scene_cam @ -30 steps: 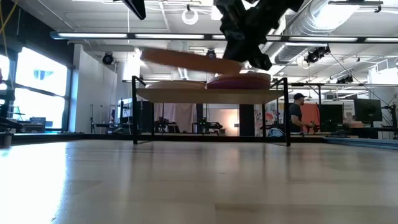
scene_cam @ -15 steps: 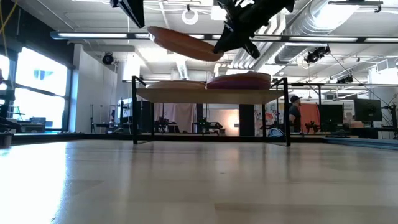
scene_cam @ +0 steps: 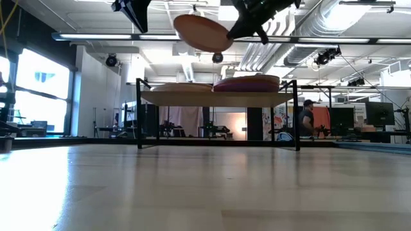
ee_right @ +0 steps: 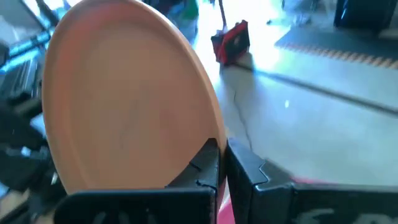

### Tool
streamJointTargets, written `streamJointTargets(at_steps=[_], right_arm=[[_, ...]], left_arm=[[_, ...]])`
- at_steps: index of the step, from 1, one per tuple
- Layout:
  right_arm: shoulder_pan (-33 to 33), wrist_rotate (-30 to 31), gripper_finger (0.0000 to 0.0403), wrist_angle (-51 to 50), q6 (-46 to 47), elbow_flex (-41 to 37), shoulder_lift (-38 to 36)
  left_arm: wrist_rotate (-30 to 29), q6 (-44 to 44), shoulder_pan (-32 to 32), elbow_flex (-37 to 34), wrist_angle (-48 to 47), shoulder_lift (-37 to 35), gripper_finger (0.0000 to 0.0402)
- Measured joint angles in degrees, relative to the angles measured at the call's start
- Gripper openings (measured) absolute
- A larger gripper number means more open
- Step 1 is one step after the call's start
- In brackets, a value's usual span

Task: Place and stack plates onto a shelf
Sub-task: Stack the brown plate on top of the white plate

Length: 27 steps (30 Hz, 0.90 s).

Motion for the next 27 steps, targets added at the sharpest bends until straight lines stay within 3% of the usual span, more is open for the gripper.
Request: streamJointTargets(at_steps=[6, 12, 22, 27], right_arm=[[-2.7, -0.4, 0.0000, 6.8, -2.6, 1.9, 0.2], [-5.4, -2.4, 0.0000, 5.6, -5.2, 7.7, 4.1], [-6.4, -5.0, 0.0000, -13.9, -10.7, 27.2, 16.2], [-6.3, -5.1, 0.0000, -19.6, -11.7, 32.8, 22.1]], left_arm=[[0.0, 0.0, 1.1, 0.0, 0.1, 0.0, 0.0039], [0.0, -0.5, 1.9, 0.0, 0.1, 0.0, 0.0039], [0.0, -0.7, 3.3, 0.0, 0.1, 0.0, 0.0039], [0.0, -2.1, 3.3, 0.0, 0.1, 0.0, 0.0039]])
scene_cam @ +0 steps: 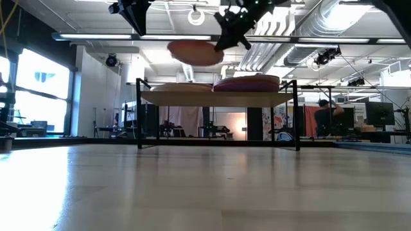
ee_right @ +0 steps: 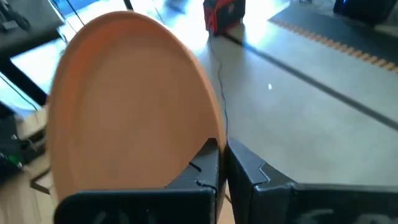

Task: Place and stack plates onto a shelf
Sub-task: Stack the brown plate on top of the white plate

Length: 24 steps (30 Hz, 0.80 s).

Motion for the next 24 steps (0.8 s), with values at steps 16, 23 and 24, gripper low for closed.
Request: streamJointTargets(at_steps=[16, 23, 24], right_arm=[[2.6, -2.3, 0.0000, -2.6, 3.0, 1.9, 7.6], [3.9, -2.0, 0.0000, -3.7, 3.0, 1.9, 9.4], [3.9, -1.7, 0.0000, -3.7, 3.0, 1.9, 9.6]], left_arm=[[-0.1, 0.0, 0.0, 0.0, 0.0, 0.0, 0.0039], [-0.2, 0.1, 0.0, 0.0, 0.0, 0.0, 0.0039], [-0.2, 0.1, 0.0, 0.0, 0.0, 0.0, 0.0039]])
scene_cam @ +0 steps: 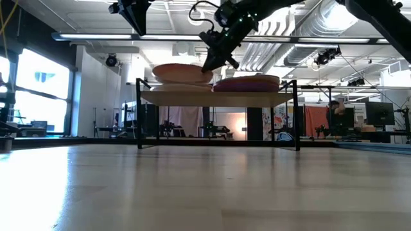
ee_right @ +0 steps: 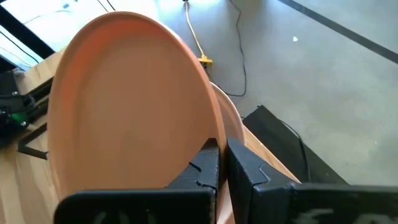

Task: Place and stack plates onto a shelf
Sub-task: Stack the brown plate on top of the white plate

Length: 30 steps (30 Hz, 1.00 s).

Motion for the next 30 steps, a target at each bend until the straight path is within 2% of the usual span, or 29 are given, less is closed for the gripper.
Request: streamJointTargets(at_steps=[22, 30], right_arm=[[0.2, 0.3, 0.0003, -1.6, 0.0, -0.1, 2.1], [0.2, 0.3, 0.0064, -1.5, 0.0, -0.1, 2.1]], left_arm=[[0.2, 0.0, 0.0, 0.0, 0.0, 0.0, 0.0039], [0.2, 0.0, 0.0, 0.0, 0.0, 0.0, 0.0039]])
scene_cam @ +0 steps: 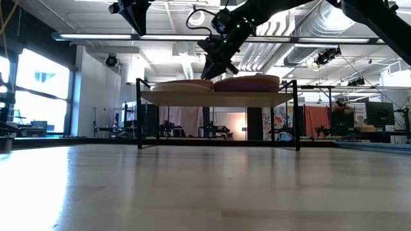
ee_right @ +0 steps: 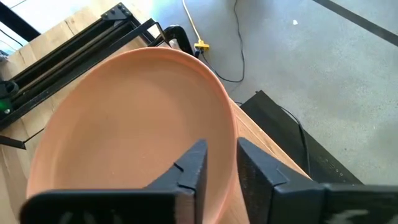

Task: Place and stack plates onto a shelf
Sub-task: Stack the brown plate on top of the white plate

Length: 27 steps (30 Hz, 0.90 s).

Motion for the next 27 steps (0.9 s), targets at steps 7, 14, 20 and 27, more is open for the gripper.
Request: streamJointTargets(at_steps=[7, 14, 20, 27], right_arm=[[-0.3, -0.9, 0.0091, -0.8, 0.0, 0.5, 0.0], [-0.5, -8.1, 0.0092, -9.4, -1.9, 4.6, -0.1], [-0.4, -4.1, 0.0092, -6.7, -3.0, 4.8, 0.2], [-1.6, -4.4, 0.0091, -8.6, -2.4, 4.8, 2.2]], left_arm=[[0.0, 0.0, 0.0, 0.0, 0.0, 0.0, 0.0039], [0.0, 0.0, 0.0, 0.0, 0.0, 0.0, 0.0039], [0.0, -0.1, 0.0, 0.0, 0.0, 0.0, 0.0039], [0.0, -0.1, 0.0, 0.0, 0.0, 0.0, 0.0039]])
